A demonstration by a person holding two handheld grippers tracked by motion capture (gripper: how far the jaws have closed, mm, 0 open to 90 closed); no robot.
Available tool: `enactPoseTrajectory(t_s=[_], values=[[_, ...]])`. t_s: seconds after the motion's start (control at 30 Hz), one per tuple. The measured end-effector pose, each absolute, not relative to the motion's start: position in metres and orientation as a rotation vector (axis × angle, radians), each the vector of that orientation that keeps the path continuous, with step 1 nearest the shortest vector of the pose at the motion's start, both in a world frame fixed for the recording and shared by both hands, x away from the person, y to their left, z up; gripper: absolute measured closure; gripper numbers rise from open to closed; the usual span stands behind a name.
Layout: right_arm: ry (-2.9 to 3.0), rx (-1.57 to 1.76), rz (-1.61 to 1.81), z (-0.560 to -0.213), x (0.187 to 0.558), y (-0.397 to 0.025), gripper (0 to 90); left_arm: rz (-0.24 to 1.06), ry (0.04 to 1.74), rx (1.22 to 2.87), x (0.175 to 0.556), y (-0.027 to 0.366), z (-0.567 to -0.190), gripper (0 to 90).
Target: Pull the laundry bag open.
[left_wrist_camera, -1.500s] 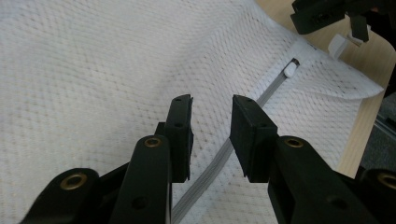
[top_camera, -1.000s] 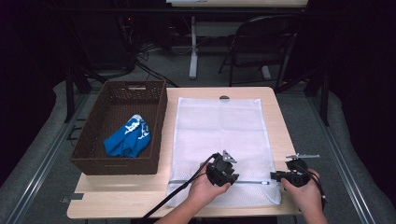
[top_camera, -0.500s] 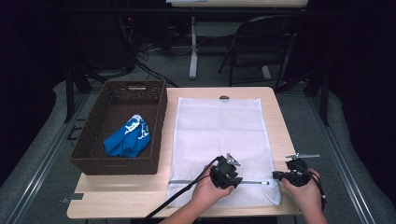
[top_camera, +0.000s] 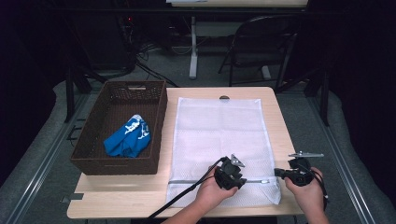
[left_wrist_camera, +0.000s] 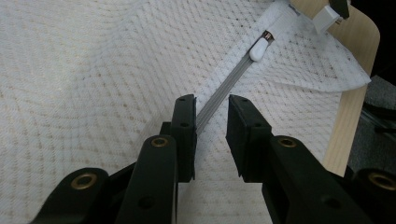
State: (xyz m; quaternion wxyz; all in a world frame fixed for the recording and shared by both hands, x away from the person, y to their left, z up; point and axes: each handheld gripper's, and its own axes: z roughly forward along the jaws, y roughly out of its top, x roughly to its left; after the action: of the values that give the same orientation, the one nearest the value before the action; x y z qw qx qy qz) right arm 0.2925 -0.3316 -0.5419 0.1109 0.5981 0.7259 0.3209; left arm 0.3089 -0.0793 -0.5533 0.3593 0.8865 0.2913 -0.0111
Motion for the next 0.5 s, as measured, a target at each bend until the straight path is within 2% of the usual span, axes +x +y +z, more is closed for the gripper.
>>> enactPoseTrajectory(t_s=[0.5], values=[[2.119,1.672,1.005,-0.523,0.287,-0.323,90.0,-0.084,0.699,2.274,0.306,-0.101,-0.556,73.4]])
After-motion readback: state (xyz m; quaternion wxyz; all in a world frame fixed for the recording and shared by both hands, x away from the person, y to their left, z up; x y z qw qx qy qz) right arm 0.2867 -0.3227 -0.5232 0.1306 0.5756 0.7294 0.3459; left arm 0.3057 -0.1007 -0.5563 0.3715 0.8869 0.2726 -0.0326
